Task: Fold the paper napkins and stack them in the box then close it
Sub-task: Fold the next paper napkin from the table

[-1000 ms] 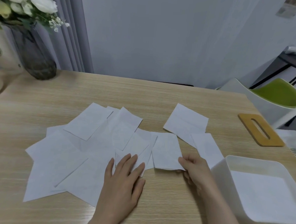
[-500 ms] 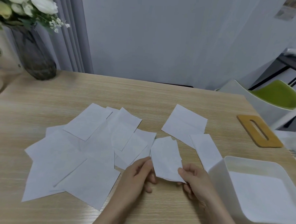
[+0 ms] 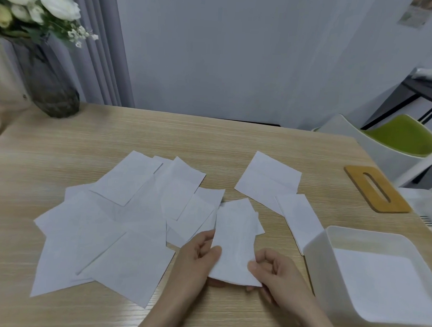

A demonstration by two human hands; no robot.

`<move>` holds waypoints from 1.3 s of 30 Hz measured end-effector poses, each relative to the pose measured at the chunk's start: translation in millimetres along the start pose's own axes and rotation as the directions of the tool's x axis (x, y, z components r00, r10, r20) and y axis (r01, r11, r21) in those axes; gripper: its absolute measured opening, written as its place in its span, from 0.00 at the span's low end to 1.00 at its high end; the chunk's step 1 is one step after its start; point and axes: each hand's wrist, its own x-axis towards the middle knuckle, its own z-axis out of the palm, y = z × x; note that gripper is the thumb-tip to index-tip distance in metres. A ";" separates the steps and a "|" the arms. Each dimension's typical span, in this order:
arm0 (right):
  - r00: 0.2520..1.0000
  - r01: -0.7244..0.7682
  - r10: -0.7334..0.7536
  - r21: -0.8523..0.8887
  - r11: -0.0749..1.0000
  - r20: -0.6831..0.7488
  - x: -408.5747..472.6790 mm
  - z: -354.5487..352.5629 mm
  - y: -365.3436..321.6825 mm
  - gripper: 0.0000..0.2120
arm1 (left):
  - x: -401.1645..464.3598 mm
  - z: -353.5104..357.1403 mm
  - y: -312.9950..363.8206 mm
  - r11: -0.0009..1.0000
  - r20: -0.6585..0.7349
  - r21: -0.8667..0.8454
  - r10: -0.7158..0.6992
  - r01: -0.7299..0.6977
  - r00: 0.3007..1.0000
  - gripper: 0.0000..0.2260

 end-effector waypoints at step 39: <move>0.905 -0.274 -0.019 -0.616 0.738 -0.425 56.6 -12.2 4.6 0.32 | 15.8 -31.9 -16.2 0.991 -0.127 -0.134 -0.018 0.000 0.992 0.13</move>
